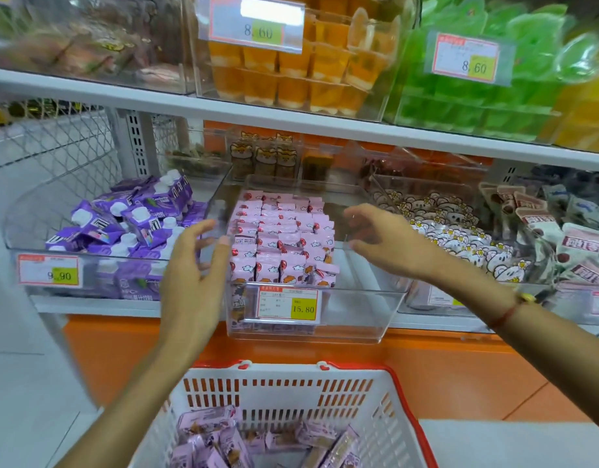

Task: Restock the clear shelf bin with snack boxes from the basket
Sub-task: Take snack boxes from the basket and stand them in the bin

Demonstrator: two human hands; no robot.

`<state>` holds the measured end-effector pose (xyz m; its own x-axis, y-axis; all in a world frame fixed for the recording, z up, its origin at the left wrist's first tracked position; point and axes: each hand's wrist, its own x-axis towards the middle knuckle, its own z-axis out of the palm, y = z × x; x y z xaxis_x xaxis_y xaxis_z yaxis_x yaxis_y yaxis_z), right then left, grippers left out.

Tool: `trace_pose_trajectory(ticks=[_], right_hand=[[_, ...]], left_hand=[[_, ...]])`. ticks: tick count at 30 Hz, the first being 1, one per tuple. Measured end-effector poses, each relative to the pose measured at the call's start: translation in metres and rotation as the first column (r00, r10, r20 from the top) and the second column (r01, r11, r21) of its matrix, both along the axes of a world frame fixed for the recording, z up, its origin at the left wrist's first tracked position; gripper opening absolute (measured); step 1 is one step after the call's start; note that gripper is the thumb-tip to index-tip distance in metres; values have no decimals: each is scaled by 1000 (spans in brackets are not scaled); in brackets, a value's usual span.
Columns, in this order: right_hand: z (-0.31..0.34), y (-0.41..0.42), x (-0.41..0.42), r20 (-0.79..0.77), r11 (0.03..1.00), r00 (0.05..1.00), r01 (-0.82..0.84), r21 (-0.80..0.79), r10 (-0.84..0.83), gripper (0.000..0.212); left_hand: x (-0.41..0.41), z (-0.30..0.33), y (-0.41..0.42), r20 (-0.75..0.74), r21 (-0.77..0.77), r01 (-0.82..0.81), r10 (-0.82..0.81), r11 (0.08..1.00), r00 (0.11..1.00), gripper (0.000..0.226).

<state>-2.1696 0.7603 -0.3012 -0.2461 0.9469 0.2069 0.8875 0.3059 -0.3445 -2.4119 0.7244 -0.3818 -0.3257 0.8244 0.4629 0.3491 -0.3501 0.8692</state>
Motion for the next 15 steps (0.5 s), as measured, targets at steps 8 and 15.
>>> trace_pose_trajectory(ticks=[8, 15], right_hand=[[-83, -111, -12, 15, 908, 943, -315, -276, 332, 12], [-256, -80, -6, 315, 616, 862, 4, -788, 398, 31]], left_hand=[[45, -107, -72, -305, 138, 77, -32, 987, 952, 23], [39, -273, -94, -300, -800, 144, -596, 583, 745, 19]])
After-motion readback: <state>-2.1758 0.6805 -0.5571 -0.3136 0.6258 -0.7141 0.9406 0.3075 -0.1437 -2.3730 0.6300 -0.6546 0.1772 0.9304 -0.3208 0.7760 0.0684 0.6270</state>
